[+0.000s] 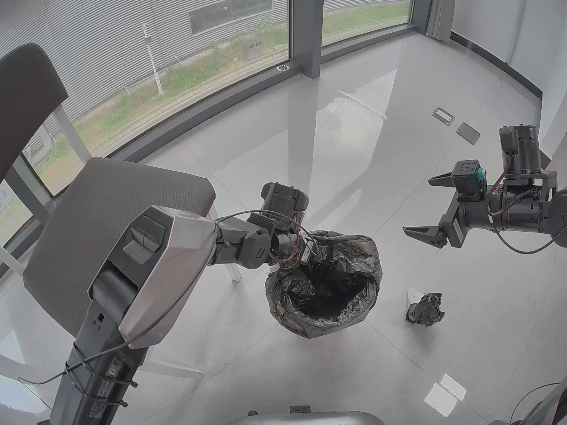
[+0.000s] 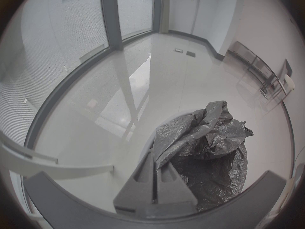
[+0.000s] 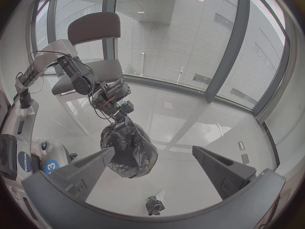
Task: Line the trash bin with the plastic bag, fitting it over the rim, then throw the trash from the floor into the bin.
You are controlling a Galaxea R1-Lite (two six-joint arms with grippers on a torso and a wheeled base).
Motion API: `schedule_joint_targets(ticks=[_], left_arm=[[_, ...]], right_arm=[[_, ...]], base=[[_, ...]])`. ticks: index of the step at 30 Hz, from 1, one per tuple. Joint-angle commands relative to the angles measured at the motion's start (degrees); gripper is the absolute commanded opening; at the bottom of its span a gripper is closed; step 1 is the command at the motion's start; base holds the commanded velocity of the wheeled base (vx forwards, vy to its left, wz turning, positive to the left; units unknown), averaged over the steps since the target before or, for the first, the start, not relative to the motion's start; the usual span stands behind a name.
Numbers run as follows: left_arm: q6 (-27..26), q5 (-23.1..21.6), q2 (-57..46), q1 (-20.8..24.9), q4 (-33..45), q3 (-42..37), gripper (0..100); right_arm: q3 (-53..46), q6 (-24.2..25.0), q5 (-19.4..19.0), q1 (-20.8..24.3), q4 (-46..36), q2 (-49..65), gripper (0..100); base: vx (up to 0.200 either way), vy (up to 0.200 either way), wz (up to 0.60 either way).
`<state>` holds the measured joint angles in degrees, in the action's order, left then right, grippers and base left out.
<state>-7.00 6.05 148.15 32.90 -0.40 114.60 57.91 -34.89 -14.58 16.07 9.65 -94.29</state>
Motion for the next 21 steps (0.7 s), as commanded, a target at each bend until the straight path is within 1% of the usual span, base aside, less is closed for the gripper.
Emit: schedule_joint_targets(ticks=[1, 4, 7, 13, 19, 20, 21], left_arm=[[-4.43, -3.06, -1.11, -0.91, -4.08, -0.01, 0], [-8.21, -4.46, -2.17, -1.26, -4.96, -0.01, 0], [-9.79, -4.55, -2.52, -2.14, -5.13, -0.01, 0], [-10.14, -4.55, -3.04, -3.28, -7.51, -0.01, 0], [-9.97, -3.94, -3.04, -3.46, -7.95, -0.01, 0], [-9.70, -3.94, -2.96, -3.46, -7.95, -0.01, 100], [-9.70, -3.94, -2.96, -3.46, -7.95, -0.01, 100]], right_arm=[[-0.07, -0.27, -0.10, 0.02, 0.01, 0.25, 100], [-0.07, -0.27, -0.10, 0.02, 0.01, 0.25, 100], [-0.07, -0.35, -0.19, 0.02, 0.01, 0.25, 100], [-0.07, -0.35, -0.27, 0.54, 0.01, 0.25, 100], [-0.07, -0.35, -0.36, 0.63, 0.01, 0.25, 100], [-0.07, -0.35, -0.27, 0.63, 0.01, 0.25, 100], [-0.07, -0.35, -0.27, 0.63, 0.01, 0.25, 100]], base=[[0.000, 0.000, 0.00], [0.000, 0.000, 0.00], [0.000, 0.000, 0.00], [0.000, 0.000, 0.00], [0.000, 0.000, 0.00], [0.000, 0.000, 0.00], [0.000, 0.000, 0.00]])
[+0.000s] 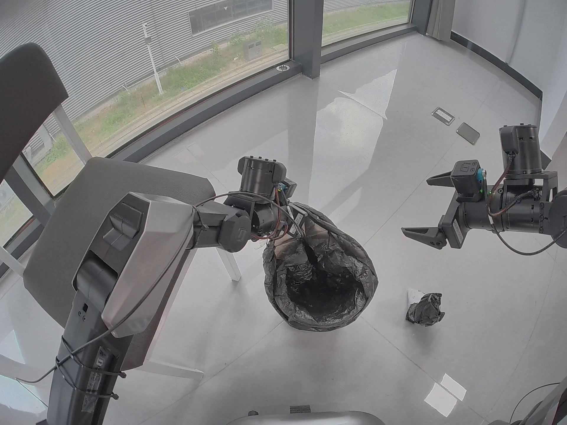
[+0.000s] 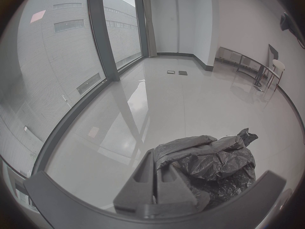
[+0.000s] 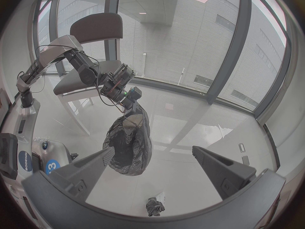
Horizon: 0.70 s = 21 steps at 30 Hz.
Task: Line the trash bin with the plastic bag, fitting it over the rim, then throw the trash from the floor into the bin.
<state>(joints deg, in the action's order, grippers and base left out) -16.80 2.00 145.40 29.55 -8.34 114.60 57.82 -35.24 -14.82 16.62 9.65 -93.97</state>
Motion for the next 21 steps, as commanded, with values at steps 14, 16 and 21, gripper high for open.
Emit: schedule_joint_targets(ticks=[14, 16, 21], left_arm=[[0.36, 2.66, 0.76, -1.78, -0.19, -0.01, 100], [0.36, 2.66, 0.94, -1.95, -0.71, -0.01, 100], [0.45, 3.63, 1.38, -2.74, -2.30, -0.01, 100]], right_arm=[[-2.80, -0.18, -0.21, 0.17, 2.03, -0.08, 100], [-3.06, -0.18, -0.21, 0.17, 2.30, -0.08, 100], [-4.38, -0.18, -0.21, 0.17, 2.91, 0.45, 100]], base=[[0.000, 0.000, 0.00], [0.000, 0.000, 0.00], [0.000, 0.000, 0.00]])
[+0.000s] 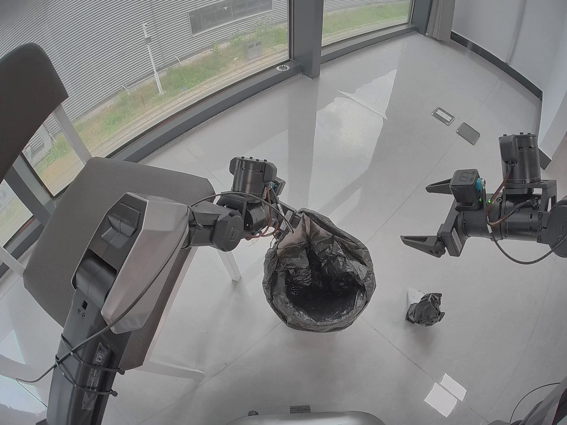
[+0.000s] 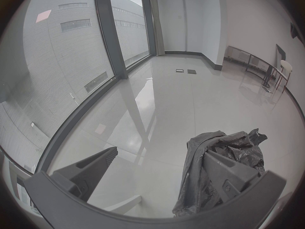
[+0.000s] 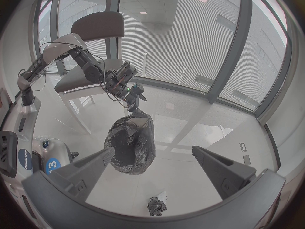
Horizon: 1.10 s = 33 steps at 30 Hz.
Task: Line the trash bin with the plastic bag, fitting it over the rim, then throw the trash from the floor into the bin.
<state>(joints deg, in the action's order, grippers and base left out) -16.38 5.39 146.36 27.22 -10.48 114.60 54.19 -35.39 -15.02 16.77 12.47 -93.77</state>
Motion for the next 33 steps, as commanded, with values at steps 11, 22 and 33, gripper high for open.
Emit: schedule_joint_targets(ticks=[11, 22, 33], left_arm=[[0.04, 0.24, 3.23, -0.85, -0.06, -0.01, 100], [0.65, 0.24, 5.95, -1.12, 0.02, -0.01, 100], [3.73, 0.68, 4.37, -1.38, 0.11, -0.01, 100]], right_arm=[[-2.51, 0.06, -0.10, 0.01, 0.01, 1.84, 100], [-3.39, 0.06, -0.10, 0.01, 0.10, 2.01, 100], [-4.09, 0.06, -0.10, 0.01, 0.10, 2.89, 100]], base=[[0.000, 0.000, 0.00], [0.000, 0.000, 0.00], [0.000, 0.000, 0.00]])
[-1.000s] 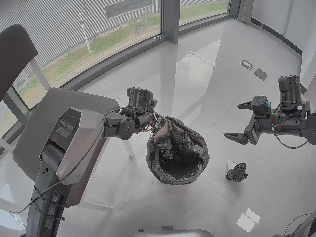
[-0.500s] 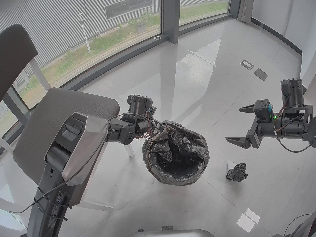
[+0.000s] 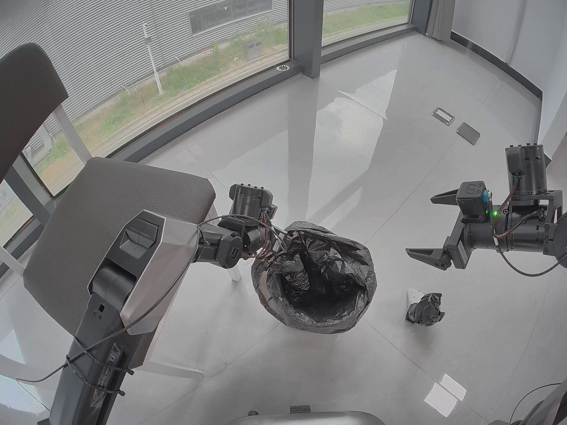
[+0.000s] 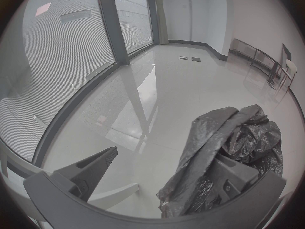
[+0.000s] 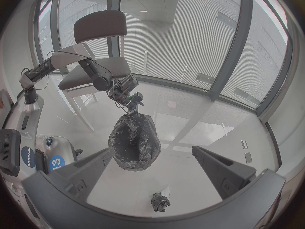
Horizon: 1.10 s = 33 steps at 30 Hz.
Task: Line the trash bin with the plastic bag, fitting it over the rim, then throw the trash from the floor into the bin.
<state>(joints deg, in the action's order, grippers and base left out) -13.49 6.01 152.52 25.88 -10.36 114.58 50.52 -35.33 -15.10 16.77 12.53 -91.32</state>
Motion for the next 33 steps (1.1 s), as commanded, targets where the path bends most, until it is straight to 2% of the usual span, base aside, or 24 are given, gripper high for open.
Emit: schedule_joint_targets(ticks=[1, 13, 21, 25, 33], left_arm=[[0.93, 0.05, -2.49, -0.04, -0.01, 0.01, 100], [1.01, -0.56, -5.39, 2.16, -0.01, 0.01, 100], [1.45, -0.03, -5.12, 1.45, 0.34, 0.01, 100], [4.53, 0.67, -5.39, 0.75, 0.61, 0.01, 100], [4.79, 1.11, -6.09, 0.13, 0.96, 0.01, 100]], right_arm=[[-0.60, 0.00, -0.01, 0.01, 0.12, 0.53, 100], [-0.95, 0.00, -0.01, -0.08, 0.21, 0.70, 100], [-1.47, 0.00, -0.01, -0.08, 0.21, 1.76, 100], [-2.09, 0.00, -0.01, -0.16, 0.12, 2.46, 100], [-2.18, 0.00, -0.01, -0.34, 0.21, 2.99, 100]], base=[[0.000, 0.000, 0.00], [0.000, 0.000, 0.00], [0.000, 0.000, 0.00], [0.000, 0.000, 0.00], [0.000, 0.000, 0.00]])
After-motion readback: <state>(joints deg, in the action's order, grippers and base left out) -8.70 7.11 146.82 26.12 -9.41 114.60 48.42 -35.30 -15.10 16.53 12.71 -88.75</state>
